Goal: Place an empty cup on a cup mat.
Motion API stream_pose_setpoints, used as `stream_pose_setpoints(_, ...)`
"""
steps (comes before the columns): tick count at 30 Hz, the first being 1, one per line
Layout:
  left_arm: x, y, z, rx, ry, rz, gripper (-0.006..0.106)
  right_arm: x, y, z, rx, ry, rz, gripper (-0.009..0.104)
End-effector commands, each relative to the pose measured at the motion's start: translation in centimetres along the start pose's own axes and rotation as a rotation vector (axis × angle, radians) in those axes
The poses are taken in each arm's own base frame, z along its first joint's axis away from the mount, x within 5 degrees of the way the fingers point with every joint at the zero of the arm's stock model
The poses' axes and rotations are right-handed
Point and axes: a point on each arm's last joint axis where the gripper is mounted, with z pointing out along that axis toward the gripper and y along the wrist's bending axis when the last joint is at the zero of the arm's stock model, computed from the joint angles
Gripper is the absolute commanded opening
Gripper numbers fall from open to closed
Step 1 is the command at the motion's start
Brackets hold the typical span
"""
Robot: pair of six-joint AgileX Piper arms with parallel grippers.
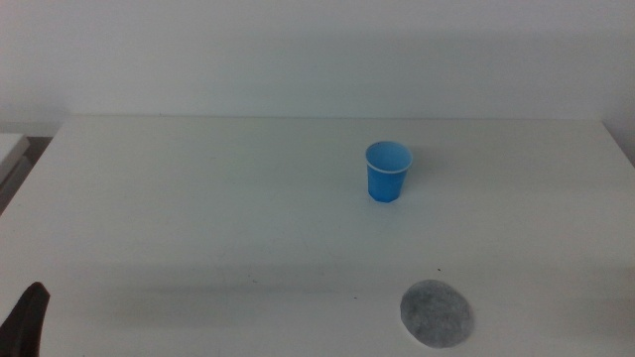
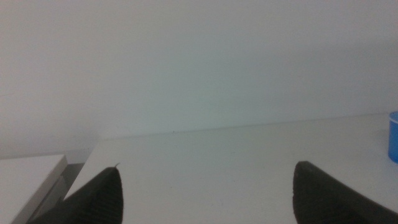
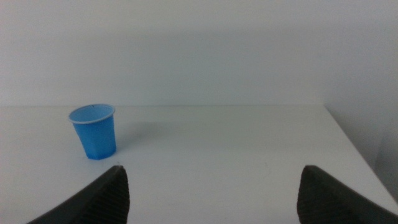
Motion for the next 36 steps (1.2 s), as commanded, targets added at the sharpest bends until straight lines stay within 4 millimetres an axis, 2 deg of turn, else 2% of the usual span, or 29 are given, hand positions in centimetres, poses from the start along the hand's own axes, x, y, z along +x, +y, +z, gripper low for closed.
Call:
stream_pose_setpoints(1,-0.1,0.0,0.0,0.002,-0.009,-0.01,0.094,0.0,0.0,0.0,0.004,-0.011,0.02,0.093)
stream_pose_setpoints(6,-0.1,0.0,0.0,0.002,-0.009,-0.01,0.094,-0.5,0.0,-0.1,0.002,-0.035,0.035,0.093)
stream_pose_setpoints(7,-0.1,0.0,0.0,0.002,-0.009,-0.01,0.094,-2.7,0.1,-0.2,0.0,-0.066,0.035,0.093)
stream_pose_setpoints(9,-0.1,0.0,0.0,0.002,-0.009,-0.01,0.094,-4.5,0.1,0.3,0.002,-0.033,0.036,0.093)
stream_pose_setpoints(13,-0.1,0.0,0.0,0.002,-0.009,-0.01,0.094,-8.7,0.3,2.3,0.008,0.116,0.057,0.093)
stream_pose_setpoints(17,-0.1,0.0,0.0,0.002,-0.009,-0.01,0.094,-13.0,0.8,4.9,-0.007,0.335,0.13,0.093)
stream_pose_setpoints(21,-0.1,0.0,0.0,0.002,-0.009,-0.01,0.094,-16.2,1.4,6.8,-0.034,0.542,0.173,0.093)
stream_pose_setpoints(24,-0.1,0.0,0.0,0.002,-0.009,-0.01,0.094,-18.1,1.8,8.3,-0.059,0.545,0.211,0.093)
stream_pose_setpoints(26,-0.1,0.0,0.0,0.002,-0.009,-0.01,0.094,-19.0,1.8,9.1,-0.064,0.517,0.221,0.093)
stream_pose_setpoints(29,-0.1,0.0,0.0,0.002,-0.009,-0.01,0.094,-19.2,1.8,9.8,-0.062,0.501,0.223,0.093)
stream_pose_setpoints(36,-0.1,0.0,0.0,0.002,-0.009,-0.01,0.094,-19.4,1.8,10.0,-0.058,0.472,0.261,0.093)
